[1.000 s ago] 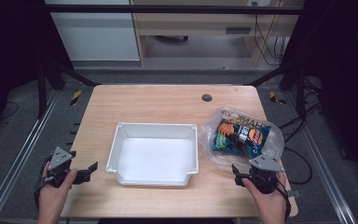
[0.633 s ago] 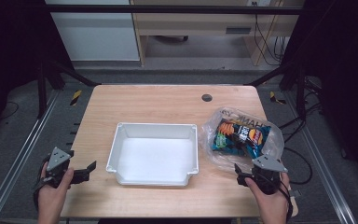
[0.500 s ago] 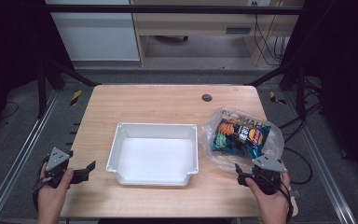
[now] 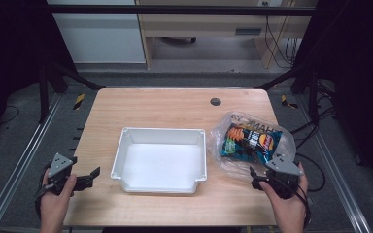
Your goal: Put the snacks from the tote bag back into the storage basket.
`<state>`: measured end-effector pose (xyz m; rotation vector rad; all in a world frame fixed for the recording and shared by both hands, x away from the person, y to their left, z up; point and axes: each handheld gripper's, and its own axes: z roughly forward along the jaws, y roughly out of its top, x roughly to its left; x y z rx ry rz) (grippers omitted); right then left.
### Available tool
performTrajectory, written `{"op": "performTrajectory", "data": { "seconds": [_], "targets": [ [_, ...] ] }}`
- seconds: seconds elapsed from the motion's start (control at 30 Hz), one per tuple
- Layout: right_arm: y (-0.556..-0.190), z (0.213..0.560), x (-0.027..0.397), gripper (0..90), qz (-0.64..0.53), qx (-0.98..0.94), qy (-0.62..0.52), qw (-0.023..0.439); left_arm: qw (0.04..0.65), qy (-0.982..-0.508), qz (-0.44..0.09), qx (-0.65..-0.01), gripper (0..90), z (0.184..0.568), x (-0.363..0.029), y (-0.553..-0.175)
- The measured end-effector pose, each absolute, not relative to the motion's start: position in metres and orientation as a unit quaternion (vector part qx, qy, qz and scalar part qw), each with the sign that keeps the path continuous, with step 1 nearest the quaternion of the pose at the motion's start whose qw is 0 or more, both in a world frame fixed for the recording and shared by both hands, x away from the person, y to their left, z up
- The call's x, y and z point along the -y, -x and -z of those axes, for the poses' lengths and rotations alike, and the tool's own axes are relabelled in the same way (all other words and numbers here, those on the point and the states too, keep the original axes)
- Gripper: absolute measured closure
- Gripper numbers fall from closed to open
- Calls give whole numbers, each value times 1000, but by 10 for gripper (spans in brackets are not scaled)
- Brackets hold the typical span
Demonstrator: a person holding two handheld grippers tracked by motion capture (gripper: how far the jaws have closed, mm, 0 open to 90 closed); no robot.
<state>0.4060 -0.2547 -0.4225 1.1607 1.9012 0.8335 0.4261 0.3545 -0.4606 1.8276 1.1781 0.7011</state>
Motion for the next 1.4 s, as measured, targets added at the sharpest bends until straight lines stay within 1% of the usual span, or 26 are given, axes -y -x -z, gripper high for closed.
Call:
{"op": "performTrajectory", "data": {
  "seconds": [0.17, 0.37, 0.43, 0.57, 0.67, 0.93, 1.13, 1.33, 1.4],
  "targets": [
    [-420, 405, 266, 57, -314, -761, -436, 363, 415, -728, -282, -467, 23, 459, -354, -425],
    [-437, 395, 274, 56, -288, -793, -416, 338, 415, -726, -286, -468, 23, 457, -353, -423],
    [-442, 394, 275, 56, -289, -802, -413, 321, 417, -723, -288, -469, 24, 457, -354, -422],
    [-448, 395, 275, 55, -280, -813, -402, 314, 418, -724, -289, -466, 24, 456, -353, -422],
    [-453, 396, 273, 50, -281, -825, -390, 298, 422, -723, -287, -465, 23, 453, -351, -419],
    [-466, 386, 272, 62, -276, -838, -377, 282, 442, -714, -267, -472, 23, 451, -351, -415],
    [-474, 384, 275, 62, -282, -841, -379, 263, 440, -716, -273, -467, 23, 449, -349, -413],
    [-478, 377, 278, 62, -285, -840, -382, 260, 435, -722, -278, -461, 23, 449, -348, -414],
    [-483, 373, 281, 56, -281, -850, -371, 245, 438, -721, -279, -459, 23, 449, -347, -414]
  ]
}}
